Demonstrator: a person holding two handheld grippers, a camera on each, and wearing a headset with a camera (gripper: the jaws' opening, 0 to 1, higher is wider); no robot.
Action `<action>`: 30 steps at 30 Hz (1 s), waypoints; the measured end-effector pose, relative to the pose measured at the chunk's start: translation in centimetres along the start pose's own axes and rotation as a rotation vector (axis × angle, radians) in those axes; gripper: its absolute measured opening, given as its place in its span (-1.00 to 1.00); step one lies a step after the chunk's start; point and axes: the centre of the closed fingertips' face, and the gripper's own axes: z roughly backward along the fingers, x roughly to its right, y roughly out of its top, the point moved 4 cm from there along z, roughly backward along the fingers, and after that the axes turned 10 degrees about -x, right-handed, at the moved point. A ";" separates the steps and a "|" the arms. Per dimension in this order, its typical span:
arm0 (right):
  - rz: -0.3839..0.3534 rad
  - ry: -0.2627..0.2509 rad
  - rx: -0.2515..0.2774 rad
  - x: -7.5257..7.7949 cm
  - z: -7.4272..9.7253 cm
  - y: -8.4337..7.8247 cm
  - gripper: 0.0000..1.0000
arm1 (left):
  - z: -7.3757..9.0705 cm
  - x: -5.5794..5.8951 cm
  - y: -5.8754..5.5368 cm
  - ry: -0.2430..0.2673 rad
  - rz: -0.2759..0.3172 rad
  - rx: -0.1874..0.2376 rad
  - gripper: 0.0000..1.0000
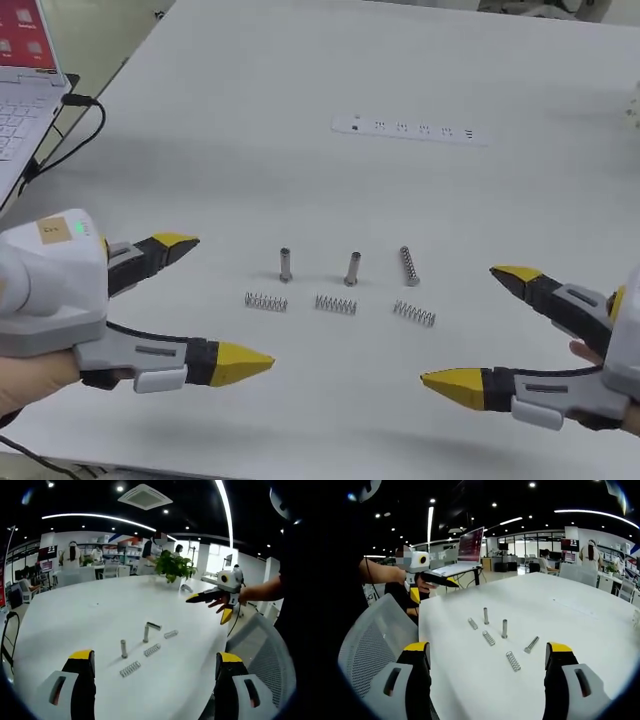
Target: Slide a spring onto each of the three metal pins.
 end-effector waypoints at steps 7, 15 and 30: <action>-0.005 -0.003 -0.001 0.3 0.0 -0.2 0.93 | -0.2 -0.2 -0.5 -0.006 0.002 0.006 0.96; -0.025 -0.006 -0.013 0.7 -0.1 -1.3 0.92 | -0.5 -0.7 -1.5 -0.014 0.027 0.007 0.96; -0.028 -0.004 -0.071 0.6 -0.5 -3.4 0.91 | -1.0 -0.8 -2.3 -0.021 0.022 -0.008 0.96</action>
